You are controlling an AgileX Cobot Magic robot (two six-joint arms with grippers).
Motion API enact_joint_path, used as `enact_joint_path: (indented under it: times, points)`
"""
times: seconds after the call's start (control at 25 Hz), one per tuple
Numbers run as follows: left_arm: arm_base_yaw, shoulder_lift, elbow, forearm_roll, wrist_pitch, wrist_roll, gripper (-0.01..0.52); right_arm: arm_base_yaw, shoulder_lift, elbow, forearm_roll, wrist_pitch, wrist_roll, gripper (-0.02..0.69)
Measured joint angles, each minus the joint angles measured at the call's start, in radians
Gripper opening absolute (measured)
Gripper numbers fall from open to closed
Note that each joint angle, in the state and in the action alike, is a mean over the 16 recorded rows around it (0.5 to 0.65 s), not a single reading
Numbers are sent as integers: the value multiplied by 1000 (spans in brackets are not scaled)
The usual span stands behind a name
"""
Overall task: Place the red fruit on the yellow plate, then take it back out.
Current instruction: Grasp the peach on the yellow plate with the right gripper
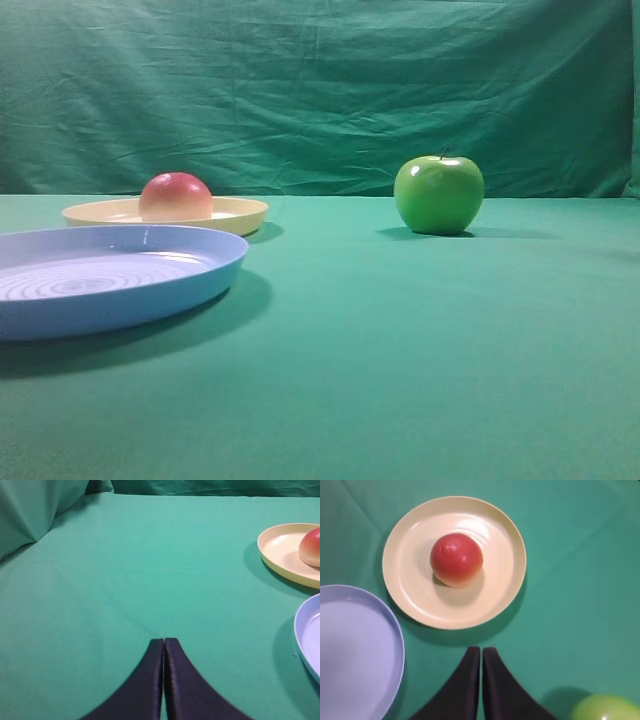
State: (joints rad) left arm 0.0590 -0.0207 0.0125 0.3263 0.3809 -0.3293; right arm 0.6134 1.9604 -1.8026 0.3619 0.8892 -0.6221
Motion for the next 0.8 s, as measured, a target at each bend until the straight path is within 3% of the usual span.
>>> enact_joint_path:
  times: [0.16,0.28,0.8]
  points:
    - [0,0,0,0,0,0,0,29,126,-115,32,-20,-47,35]
    - [0,0,0,0,0,0,0,50,205,-177,64,-52,-84,103]
    - [0,0,0,0,0,0,0,86,403,-252,192,-273,-173,582]
